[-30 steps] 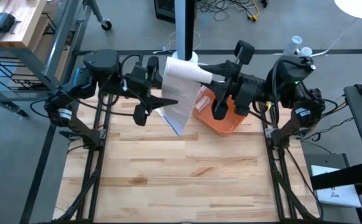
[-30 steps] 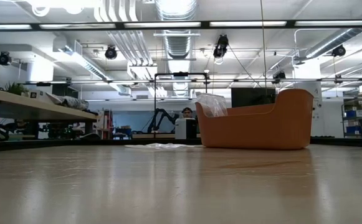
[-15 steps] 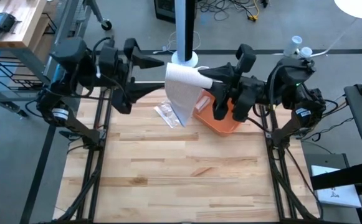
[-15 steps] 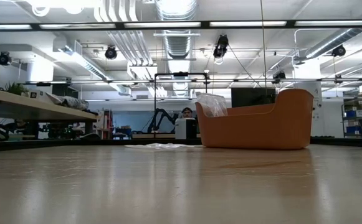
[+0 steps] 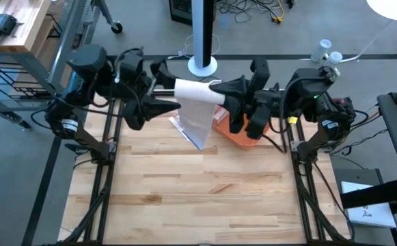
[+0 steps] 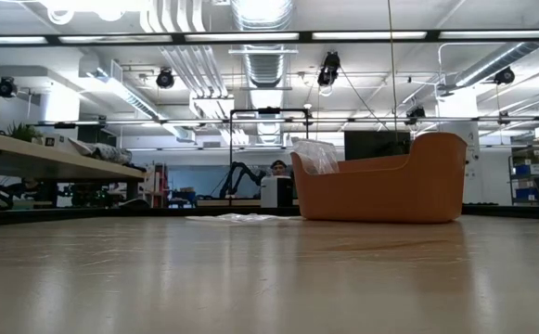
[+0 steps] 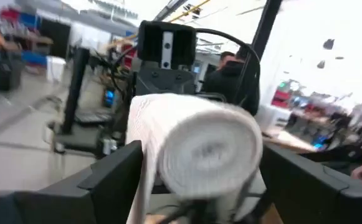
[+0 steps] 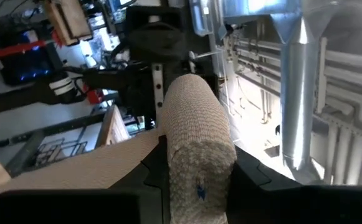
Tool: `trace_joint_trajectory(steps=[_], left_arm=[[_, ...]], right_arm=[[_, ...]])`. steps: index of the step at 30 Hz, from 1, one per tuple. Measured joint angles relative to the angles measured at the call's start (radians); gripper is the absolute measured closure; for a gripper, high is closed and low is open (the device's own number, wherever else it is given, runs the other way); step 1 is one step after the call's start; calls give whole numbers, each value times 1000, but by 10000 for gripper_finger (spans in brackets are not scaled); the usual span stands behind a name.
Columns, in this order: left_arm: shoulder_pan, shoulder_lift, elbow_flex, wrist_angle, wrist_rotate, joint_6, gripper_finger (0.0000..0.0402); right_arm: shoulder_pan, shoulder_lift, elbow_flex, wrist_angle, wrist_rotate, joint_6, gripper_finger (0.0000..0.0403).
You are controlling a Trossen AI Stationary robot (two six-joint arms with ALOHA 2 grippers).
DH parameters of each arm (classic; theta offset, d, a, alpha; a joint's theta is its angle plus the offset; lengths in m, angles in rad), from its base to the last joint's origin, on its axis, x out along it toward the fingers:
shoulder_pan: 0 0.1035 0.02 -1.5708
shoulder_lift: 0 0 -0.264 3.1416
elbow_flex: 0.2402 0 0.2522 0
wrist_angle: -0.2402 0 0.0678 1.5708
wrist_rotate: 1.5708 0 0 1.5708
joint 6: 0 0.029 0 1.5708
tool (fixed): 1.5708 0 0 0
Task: Roll bandage
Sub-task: Roll the brown bandage
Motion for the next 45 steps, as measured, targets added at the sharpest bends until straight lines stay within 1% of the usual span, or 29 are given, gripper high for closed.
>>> trace_joint_trajectory(steps=[4,9,14,22,26,28,30,33,37,40,43,45], left_arm=[[1,4,0,0,48,-122,95],[1,4,-1,0,57,-266,103],[5,5,-10,-2,53,-413,111],[5,7,-20,-8,46,-446,116],[5,7,-20,-19,45,-451,116],[5,7,-20,-26,45,-451,123],[5,7,-20,-33,45,-451,138],[5,7,-20,-48,45,-450,176],[5,7,-20,-57,46,-440,245],[5,7,-21,-59,46,-414,299],[5,7,-21,-59,46,-372,348],[6,7,-21,-57,46,-347,372]], right_arm=[[0,1,0,-19,-1,-56,316],[1,1,0,-27,0,-148,316],[4,1,0,-46,15,-320,316],[4,5,0,-45,36,-476,316],[6,5,0,-46,43,-501,316],[8,5,0,-46,45,-502,316],[12,5,0,-46,45,-502,314],[19,5,0,-47,45,-505,305],[21,5,0,-66,44,-538,294],[24,4,0,-76,45,-525,288],[31,4,0,-81,44,-431,275],[35,3,0,-84,42,-347,261]])
